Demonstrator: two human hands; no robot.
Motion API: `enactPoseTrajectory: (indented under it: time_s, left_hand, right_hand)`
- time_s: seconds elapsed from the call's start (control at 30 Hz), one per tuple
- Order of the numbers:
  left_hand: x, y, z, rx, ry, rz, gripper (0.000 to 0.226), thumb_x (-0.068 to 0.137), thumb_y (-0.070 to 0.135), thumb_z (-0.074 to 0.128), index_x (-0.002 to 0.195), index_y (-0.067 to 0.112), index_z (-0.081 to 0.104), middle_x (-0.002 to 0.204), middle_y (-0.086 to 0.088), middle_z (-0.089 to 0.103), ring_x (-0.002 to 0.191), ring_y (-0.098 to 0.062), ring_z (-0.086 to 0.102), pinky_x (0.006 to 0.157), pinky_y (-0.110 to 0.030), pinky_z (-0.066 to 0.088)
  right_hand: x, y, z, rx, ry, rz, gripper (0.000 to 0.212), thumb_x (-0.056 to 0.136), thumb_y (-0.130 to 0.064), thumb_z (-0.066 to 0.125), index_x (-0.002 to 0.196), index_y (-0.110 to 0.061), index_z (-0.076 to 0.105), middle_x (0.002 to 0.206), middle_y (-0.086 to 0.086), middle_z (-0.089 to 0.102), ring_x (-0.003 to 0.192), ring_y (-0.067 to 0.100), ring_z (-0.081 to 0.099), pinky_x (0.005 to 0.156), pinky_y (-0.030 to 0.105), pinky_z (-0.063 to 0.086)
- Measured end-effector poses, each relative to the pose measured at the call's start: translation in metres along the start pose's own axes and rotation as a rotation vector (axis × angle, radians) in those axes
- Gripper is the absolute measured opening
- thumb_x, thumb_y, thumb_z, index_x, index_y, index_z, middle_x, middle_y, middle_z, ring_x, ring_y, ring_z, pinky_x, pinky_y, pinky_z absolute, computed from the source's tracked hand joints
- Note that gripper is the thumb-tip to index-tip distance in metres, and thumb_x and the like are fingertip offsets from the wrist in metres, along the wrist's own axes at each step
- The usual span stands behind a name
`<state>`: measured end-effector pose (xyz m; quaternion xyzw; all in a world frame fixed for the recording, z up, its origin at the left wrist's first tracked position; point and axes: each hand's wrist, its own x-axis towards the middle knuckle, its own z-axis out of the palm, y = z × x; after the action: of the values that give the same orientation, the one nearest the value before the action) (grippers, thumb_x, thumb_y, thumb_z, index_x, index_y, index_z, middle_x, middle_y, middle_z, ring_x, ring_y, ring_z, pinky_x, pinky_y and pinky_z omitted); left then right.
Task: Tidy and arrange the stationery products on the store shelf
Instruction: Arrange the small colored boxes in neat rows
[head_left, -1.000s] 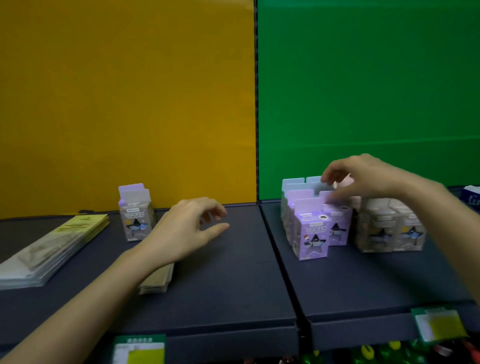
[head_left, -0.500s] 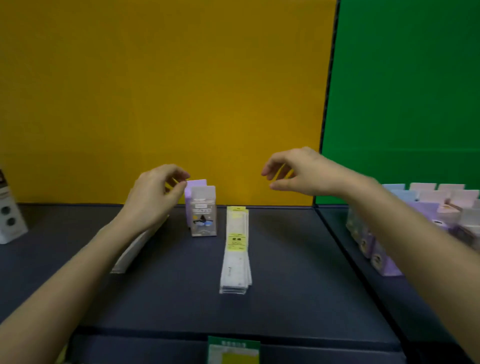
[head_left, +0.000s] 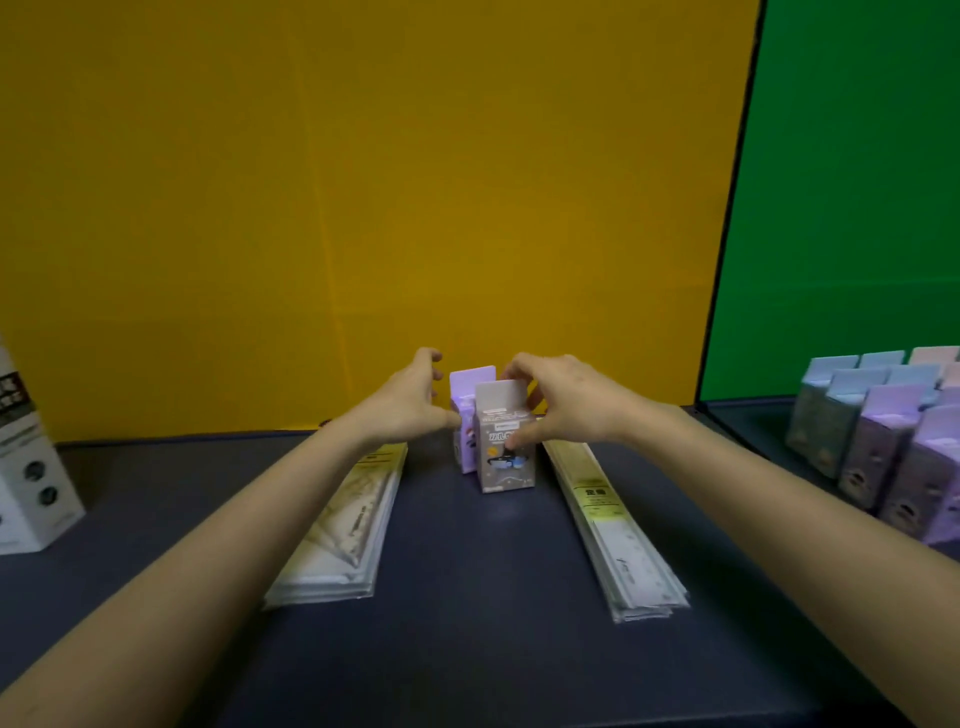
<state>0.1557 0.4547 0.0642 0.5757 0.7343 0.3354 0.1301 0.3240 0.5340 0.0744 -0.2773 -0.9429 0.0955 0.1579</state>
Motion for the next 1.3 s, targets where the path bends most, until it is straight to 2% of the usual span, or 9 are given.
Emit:
enactPoseTrajectory:
  time_s: [0.17,0.3,0.47,0.57,0.7,0.83,1.03,1.17,1.3]
  left_hand:
    - [0.01,-0.007,0.007,-0.196,-0.173,0.029,0.059,0.072,-0.003,0.068,0.122,0.009,0.039,0.112,-0.011,0.053,0.086,-0.019,0.058,0.08,-0.032,0.047]
    - [0.011,-0.007,0.006,-0.159,-0.211,0.134,0.042,0.07,0.002,0.073,0.11,0.009,0.06,0.096,-0.011,0.063,0.066,-0.011,0.054,0.06,-0.015,0.043]
    - [0.011,0.0,-0.014,-0.191,-0.041,0.213,0.05,0.061,0.007,0.081,0.107,0.009,0.063,0.098,-0.019,0.07,0.076,-0.022,0.06,0.075,-0.033,0.052]
    - [0.005,0.02,-0.026,-0.19,0.037,0.271,0.044,0.066,0.004,0.077,0.107,0.011,0.062,0.088,-0.007,0.068,0.077,-0.016,0.056,0.066,-0.019,0.045]
    - [-0.009,0.056,-0.034,-0.243,-0.043,0.339,0.03,0.069,0.007,0.075,0.095,0.019,0.067,0.087,0.001,0.07,0.076,-0.005,0.058,0.071,-0.016,0.046]
    - [-0.023,0.103,-0.02,-0.267,-0.016,0.425,0.039,0.065,0.006,0.076,0.102,0.009,0.063,0.085,-0.001,0.066,0.067,0.0,0.057,0.062,-0.008,0.046]
    - [-0.049,0.185,0.037,-0.325,-0.029,0.505,0.039,0.058,0.014,0.077,0.092,0.016,0.058,0.087,0.001,0.066,0.062,0.002,0.059,0.062,-0.011,0.048]
    - [-0.066,0.233,0.093,-0.347,-0.032,0.496,0.047,0.061,0.011,0.078,0.1,0.003,0.054,0.087,-0.002,0.068,0.071,-0.011,0.061,0.076,-0.035,0.052]
    - [-0.076,0.268,0.14,-0.309,0.001,0.498,0.043,0.063,0.011,0.08,0.096,0.003,0.054,0.082,0.0,0.068,0.066,-0.013,0.063,0.076,-0.043,0.051]
  right_hand:
    - [-0.002,-0.003,-0.004,0.014,-0.038,0.017,0.053,0.061,-0.042,0.081,0.103,-0.022,0.056,0.102,0.001,0.066,0.092,0.022,0.061,0.082,0.044,0.051]
    - [-0.011,-0.007,-0.025,0.084,-0.012,0.023,0.046,0.065,-0.035,0.081,0.101,-0.021,0.057,0.102,0.001,0.065,0.093,0.021,0.062,0.081,0.039,0.051]
    - [-0.036,-0.006,-0.06,0.182,0.173,0.037,0.043,0.067,-0.028,0.08,0.102,-0.017,0.058,0.095,-0.006,0.063,0.092,0.018,0.064,0.078,0.033,0.05]
    - [-0.057,-0.001,-0.082,0.226,0.282,0.047,0.043,0.067,-0.028,0.079,0.102,-0.016,0.057,0.1,0.0,0.066,0.093,0.018,0.064,0.082,0.037,0.052]
    - [-0.089,0.016,-0.111,0.216,0.376,0.09,0.044,0.066,-0.03,0.078,0.103,-0.016,0.058,0.102,0.003,0.067,0.094,0.018,0.065,0.086,0.037,0.052]
    - [-0.133,0.042,-0.14,0.186,0.453,0.136,0.044,0.065,-0.029,0.08,0.101,-0.013,0.06,0.099,0.007,0.07,0.094,0.021,0.066,0.091,0.046,0.05]
    - [-0.213,0.092,-0.18,0.148,0.504,0.188,0.041,0.065,-0.025,0.08,0.099,-0.016,0.059,0.1,0.008,0.069,0.094,0.024,0.067,0.091,0.046,0.051]
    - [-0.263,0.131,-0.201,0.124,0.49,0.225,0.043,0.063,-0.029,0.081,0.098,-0.017,0.059,0.099,0.006,0.07,0.093,0.021,0.067,0.091,0.047,0.051]
    - [-0.3,0.17,-0.212,0.142,0.49,0.254,0.044,0.063,-0.027,0.081,0.1,-0.017,0.06,0.1,0.005,0.07,0.094,0.02,0.067,0.092,0.047,0.051]
